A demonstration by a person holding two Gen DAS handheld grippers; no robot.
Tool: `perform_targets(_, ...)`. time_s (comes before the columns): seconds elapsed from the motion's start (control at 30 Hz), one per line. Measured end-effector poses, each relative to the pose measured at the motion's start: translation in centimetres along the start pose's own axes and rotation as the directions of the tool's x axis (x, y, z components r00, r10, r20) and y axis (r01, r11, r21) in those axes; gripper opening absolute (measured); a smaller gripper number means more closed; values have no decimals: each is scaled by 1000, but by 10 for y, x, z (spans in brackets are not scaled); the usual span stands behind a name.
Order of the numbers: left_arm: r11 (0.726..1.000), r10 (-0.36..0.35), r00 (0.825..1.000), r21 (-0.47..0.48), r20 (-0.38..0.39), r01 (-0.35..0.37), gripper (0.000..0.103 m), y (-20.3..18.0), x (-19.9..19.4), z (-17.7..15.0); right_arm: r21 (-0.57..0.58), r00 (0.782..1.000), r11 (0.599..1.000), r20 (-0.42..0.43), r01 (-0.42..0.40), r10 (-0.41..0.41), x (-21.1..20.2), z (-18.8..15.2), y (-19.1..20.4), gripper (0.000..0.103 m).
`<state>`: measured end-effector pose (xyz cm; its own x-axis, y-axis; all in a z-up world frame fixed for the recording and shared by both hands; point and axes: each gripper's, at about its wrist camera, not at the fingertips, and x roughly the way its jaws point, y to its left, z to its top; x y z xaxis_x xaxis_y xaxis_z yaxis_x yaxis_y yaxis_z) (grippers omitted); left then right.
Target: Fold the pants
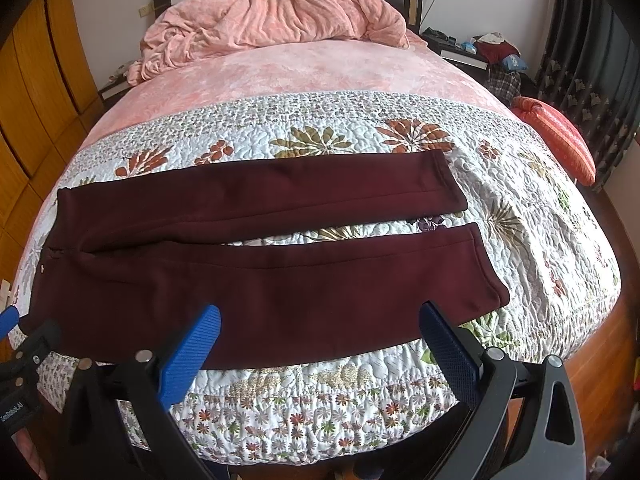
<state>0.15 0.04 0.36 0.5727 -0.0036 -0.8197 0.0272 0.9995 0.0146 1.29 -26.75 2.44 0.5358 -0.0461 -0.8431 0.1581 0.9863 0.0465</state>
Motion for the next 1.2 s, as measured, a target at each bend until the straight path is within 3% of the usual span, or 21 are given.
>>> perform_targets(0.87, 1000, 7, 1000, -8, -7, -7, 100, 4, 7, 2, -4, 1000, 1000, -9, 8, -8, 3, 2, 1, 99)
perform_targets(1.2, 1000, 8, 1000, -30, -25, -8, 100, 7, 22, 15, -6, 999, 1000, -29, 25, -25, 23, 12, -10, 99)
